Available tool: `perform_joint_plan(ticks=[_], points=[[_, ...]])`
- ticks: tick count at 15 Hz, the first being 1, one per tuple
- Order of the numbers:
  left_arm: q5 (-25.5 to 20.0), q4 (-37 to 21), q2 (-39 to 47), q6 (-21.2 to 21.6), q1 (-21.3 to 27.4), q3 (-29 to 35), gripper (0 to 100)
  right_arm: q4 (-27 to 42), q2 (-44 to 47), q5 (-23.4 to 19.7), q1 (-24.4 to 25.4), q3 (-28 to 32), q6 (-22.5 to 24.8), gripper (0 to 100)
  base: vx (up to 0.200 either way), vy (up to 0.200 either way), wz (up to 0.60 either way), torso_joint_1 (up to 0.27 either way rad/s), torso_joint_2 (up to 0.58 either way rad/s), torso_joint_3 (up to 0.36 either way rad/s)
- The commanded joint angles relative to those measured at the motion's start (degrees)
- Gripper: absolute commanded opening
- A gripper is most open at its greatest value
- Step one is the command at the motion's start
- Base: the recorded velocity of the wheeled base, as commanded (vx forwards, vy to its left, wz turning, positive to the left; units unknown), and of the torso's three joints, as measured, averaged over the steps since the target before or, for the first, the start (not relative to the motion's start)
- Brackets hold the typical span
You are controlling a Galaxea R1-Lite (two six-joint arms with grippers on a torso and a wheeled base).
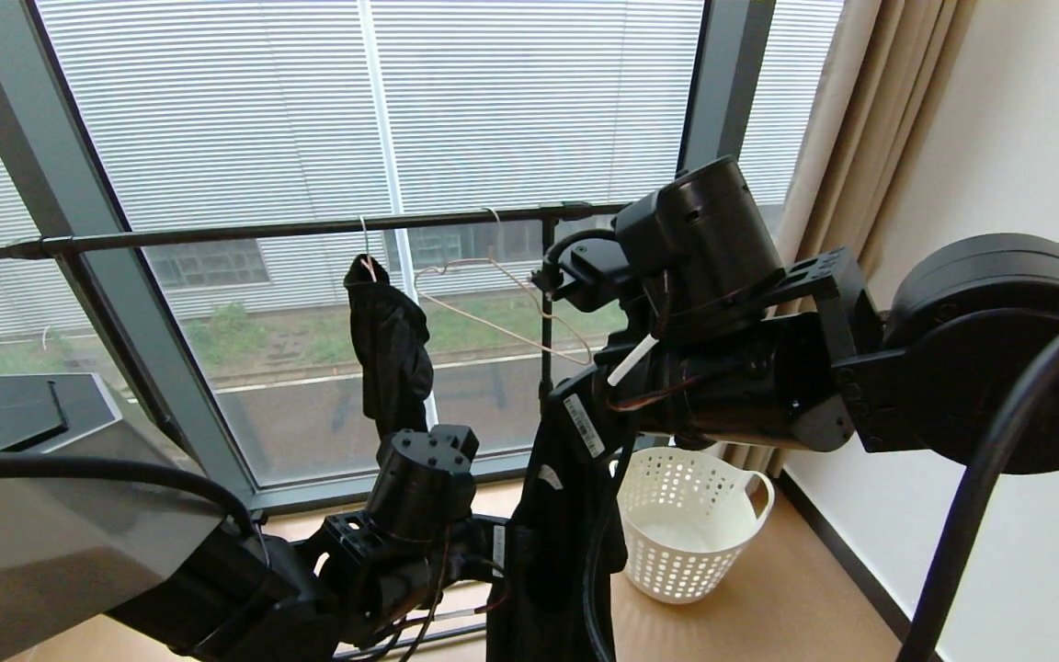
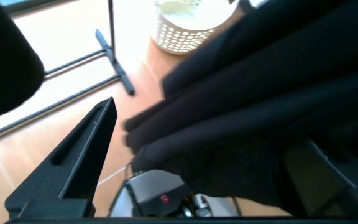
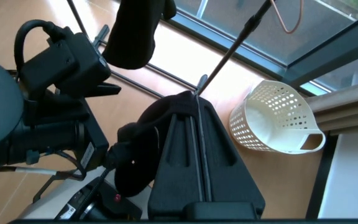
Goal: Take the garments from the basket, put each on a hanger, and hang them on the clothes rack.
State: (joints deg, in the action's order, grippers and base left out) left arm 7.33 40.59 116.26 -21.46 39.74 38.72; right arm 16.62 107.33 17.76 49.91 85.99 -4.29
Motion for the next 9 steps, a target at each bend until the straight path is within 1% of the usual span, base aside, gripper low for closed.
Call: perform_joint_plan(ticks=[1,3,5,9], points=[[0.14,0.01,0.02,0.10,-0.37,-0.05,100,0.00,-0.28,-0.01,0.01,-0.04,-0.02,0,0.000,0.000,0.00,0.000,0.00,0.000],[0.41,0.01,-0.25,0.10,-0.45,-0.22,100,-0.09,-0.19,0.08,-0.16,-0.04,-0.10,0,0.000,0.000,0.00,0.000,0.00,0.000],[1.81,0.01,-0.86,0.10,-0.45,-0.48,100,0.00,-0.19,0.17,-0.60,-0.04,-0.37,0,0.000,0.000,0.00,0.000,0.00,0.000],[1.90,0.01,-2.09,0.10,-1.16,-1.36,100,0.00,-1.15,0.17,-1.57,-0.04,-0.28,0,0.000,0.000,0.00,0.000,0.00,0.000]])
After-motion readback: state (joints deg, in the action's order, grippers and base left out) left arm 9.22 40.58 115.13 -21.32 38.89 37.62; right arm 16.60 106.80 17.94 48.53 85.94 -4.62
